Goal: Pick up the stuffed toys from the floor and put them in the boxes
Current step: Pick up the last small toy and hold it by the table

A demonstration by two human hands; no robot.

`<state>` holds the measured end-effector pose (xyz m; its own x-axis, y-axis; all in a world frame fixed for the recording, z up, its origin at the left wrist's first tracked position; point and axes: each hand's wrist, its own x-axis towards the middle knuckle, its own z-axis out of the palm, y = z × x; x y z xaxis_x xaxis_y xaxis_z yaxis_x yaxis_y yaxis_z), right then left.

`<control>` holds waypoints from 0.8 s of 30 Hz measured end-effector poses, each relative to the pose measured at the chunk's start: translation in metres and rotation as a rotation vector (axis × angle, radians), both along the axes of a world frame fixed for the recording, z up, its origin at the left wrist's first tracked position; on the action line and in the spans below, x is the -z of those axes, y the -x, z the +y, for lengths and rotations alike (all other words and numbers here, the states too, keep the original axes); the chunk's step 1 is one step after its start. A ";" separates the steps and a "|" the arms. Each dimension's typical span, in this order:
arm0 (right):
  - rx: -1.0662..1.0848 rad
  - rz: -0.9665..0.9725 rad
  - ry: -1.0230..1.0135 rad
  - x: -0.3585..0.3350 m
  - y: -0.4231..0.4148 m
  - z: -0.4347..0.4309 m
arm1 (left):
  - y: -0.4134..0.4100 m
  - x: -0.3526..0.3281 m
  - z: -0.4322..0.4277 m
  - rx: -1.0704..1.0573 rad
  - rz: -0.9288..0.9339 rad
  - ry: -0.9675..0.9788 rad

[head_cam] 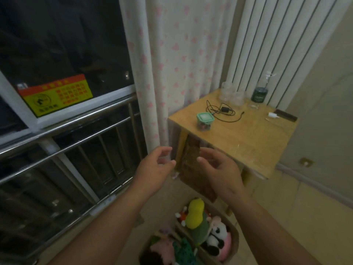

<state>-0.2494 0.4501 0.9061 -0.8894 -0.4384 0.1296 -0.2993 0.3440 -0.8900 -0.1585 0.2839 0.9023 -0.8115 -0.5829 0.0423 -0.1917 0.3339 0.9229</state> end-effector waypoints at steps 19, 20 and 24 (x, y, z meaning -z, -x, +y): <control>-0.134 0.062 0.013 -0.030 -0.102 0.112 | -0.132 -0.040 0.109 -0.117 0.037 0.020; -0.136 0.062 0.017 -0.032 -0.104 0.114 | -0.135 -0.042 0.110 -0.121 0.042 0.020; -0.129 0.067 0.031 -0.035 -0.113 0.117 | -0.140 -0.045 0.111 -0.121 0.046 0.036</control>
